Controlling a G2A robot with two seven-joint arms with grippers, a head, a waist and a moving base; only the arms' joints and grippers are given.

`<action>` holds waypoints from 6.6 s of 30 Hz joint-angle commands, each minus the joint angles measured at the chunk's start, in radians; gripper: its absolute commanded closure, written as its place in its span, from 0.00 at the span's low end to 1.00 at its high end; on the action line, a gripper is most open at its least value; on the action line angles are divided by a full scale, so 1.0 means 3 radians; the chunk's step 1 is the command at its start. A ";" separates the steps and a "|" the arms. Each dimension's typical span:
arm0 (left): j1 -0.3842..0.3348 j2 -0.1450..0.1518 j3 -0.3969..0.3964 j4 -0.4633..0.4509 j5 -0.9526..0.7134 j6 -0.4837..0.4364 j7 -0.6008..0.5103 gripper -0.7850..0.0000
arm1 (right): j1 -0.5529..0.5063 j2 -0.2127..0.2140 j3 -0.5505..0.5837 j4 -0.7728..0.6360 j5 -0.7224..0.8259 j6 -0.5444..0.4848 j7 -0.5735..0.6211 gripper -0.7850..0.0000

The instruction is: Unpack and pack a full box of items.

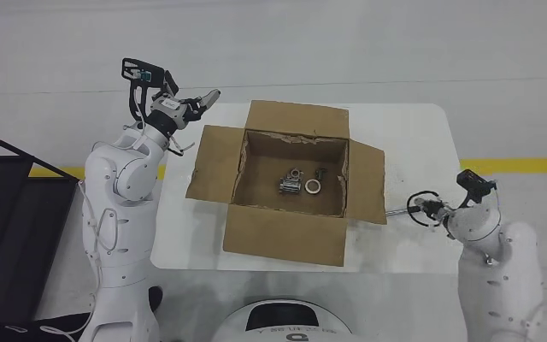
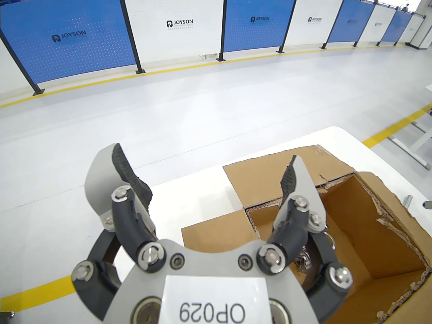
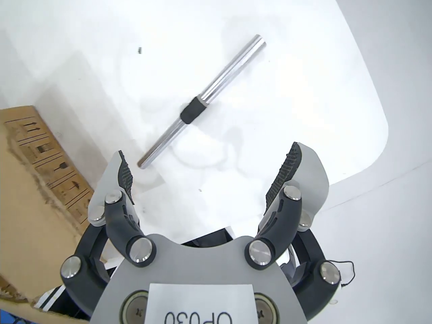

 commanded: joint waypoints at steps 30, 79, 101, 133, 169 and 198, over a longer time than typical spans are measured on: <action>0.0000 0.0000 -0.0002 0.0000 -0.0003 0.0000 0.0000 0.00 | 0.0634 -0.0599 -0.0189 0.0928 -0.0706 0.0305 -0.0304 0.63; 0.0000 0.0000 -0.0002 0.0000 -0.0003 0.0000 0.0000 0.00 | 0.1362 -0.1765 0.0683 0.1081 -0.2506 -0.0188 0.0188 0.70; 0.0000 0.0000 -0.0002 0.0000 -0.0003 0.0000 0.0000 0.00 | 0.1686 -0.1842 0.0898 0.1490 -0.2913 -0.0256 0.0256 0.71; 0.0000 0.0000 -0.0002 0.0000 -0.0003 0.0000 0.0000 0.00 | 0.1006 -0.1782 0.1144 -0.0268 0.0058 -0.0938 -0.0199 1.00; 0.0000 0.0000 -0.0002 0.0000 -0.0003 0.0000 0.0000 0.00 | 0.0616 -0.1465 -0.0579 -0.0244 0.1184 -0.1506 -0.0486 1.00; 0.0000 0.0000 -0.0002 0.0000 -0.0003 0.0000 0.0000 0.00 | 0.1065 -0.1268 -0.1842 0.0556 -0.0270 -0.1801 -0.0127 0.90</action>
